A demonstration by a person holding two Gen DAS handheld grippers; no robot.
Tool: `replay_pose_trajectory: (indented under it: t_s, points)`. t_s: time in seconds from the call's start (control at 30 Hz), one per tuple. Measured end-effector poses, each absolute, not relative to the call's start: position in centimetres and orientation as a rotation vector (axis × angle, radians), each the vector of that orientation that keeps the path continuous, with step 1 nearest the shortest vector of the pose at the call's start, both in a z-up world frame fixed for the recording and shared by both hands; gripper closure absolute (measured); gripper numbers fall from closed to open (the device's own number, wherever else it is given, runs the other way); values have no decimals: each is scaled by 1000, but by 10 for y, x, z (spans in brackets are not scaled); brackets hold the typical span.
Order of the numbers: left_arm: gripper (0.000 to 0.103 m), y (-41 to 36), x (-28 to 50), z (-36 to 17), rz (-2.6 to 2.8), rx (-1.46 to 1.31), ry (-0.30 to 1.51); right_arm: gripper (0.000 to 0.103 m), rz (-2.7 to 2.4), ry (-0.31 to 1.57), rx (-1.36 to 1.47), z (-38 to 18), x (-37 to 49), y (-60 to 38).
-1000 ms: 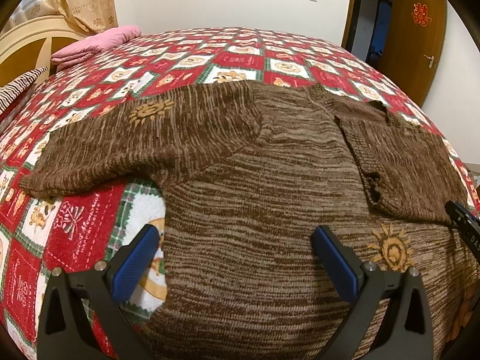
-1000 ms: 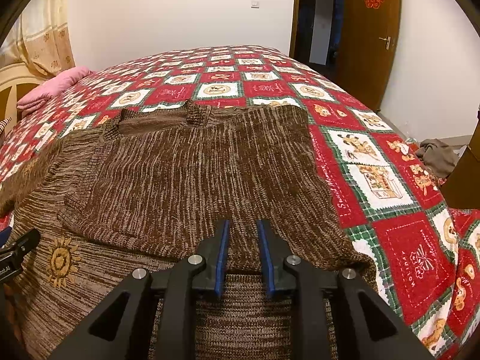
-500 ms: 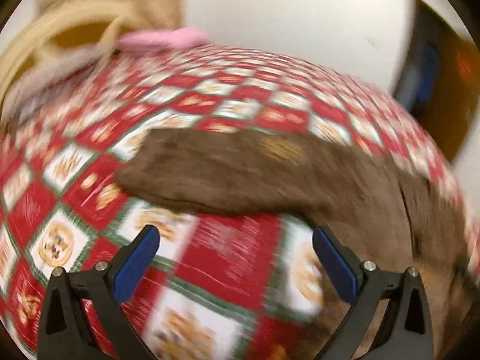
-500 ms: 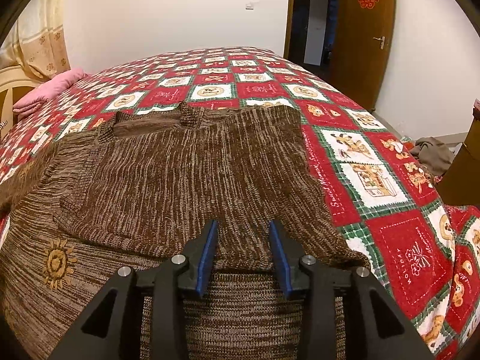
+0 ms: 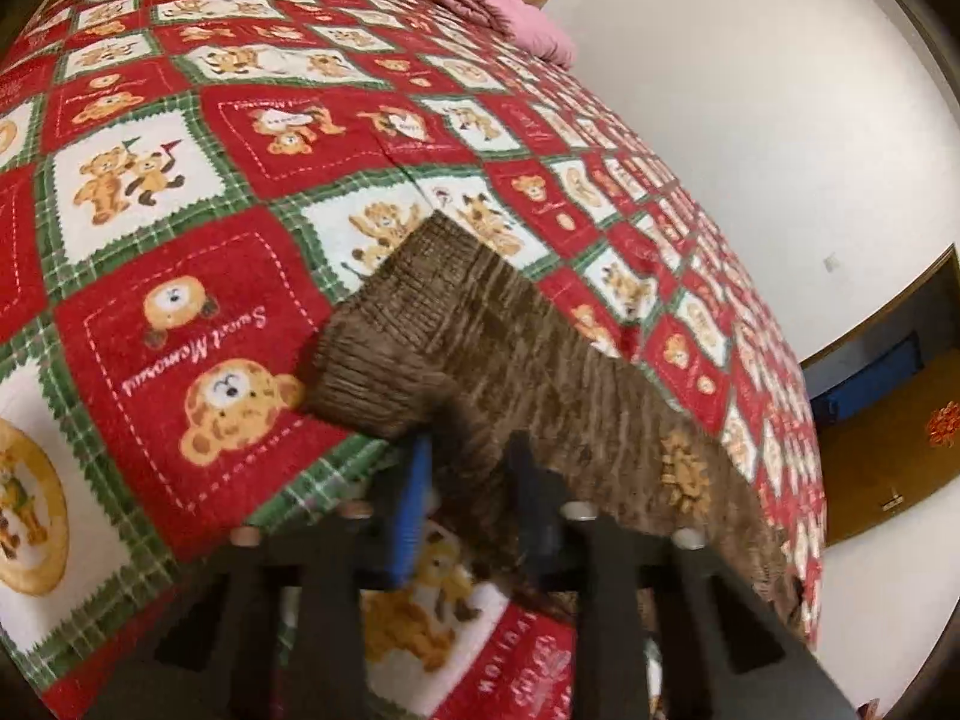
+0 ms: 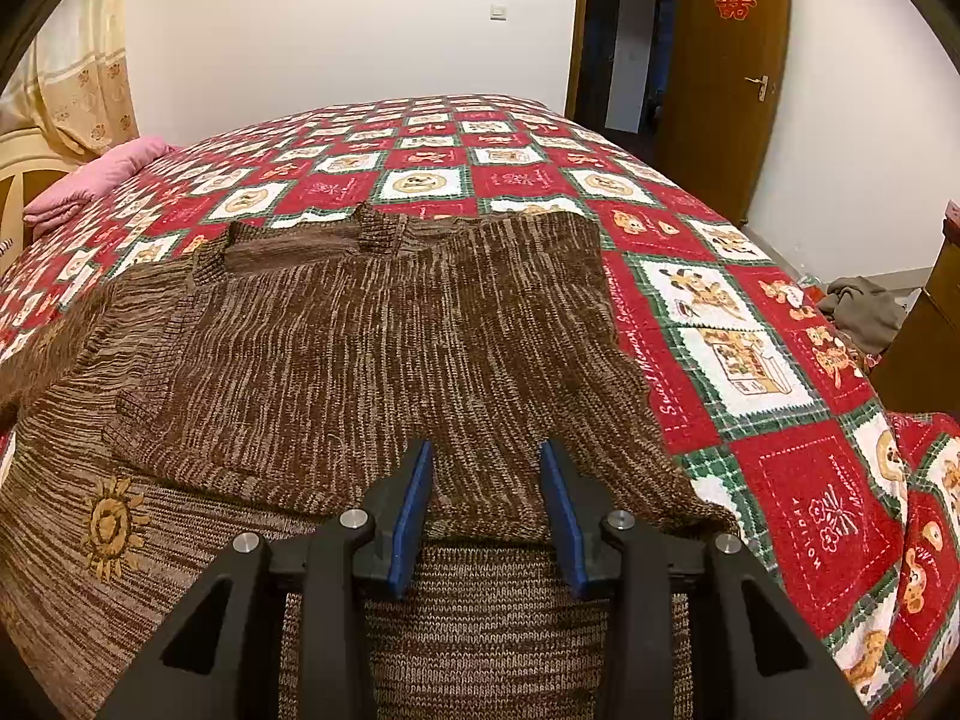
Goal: Fold small clothes
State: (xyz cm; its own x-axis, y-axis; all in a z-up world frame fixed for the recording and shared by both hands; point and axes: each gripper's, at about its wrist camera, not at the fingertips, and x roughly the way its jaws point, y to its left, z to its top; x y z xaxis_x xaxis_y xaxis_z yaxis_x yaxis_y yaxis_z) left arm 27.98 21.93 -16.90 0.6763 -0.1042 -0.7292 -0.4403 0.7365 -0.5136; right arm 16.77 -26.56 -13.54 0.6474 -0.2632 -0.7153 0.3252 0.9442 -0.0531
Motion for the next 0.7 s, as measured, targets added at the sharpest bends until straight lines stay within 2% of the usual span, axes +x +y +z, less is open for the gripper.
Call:
replay_pose_trajectory:
  t_s: [0.1,0.3,0.53,0.7]
  points:
    - [93,220,283,-168,196,-700,828,63,-335,798,86,-136,168,-266]
    - [96,198,293,-146,206,-536,807,63,-335,797,87,-136,168,-266]
    - [96,52,282,-77,-68,-83,611,63,-334,795,90,-136,167,-267]
    - [96,-42,258,-96,-274,71,648,63,-331,792,99,-136,167,-268]
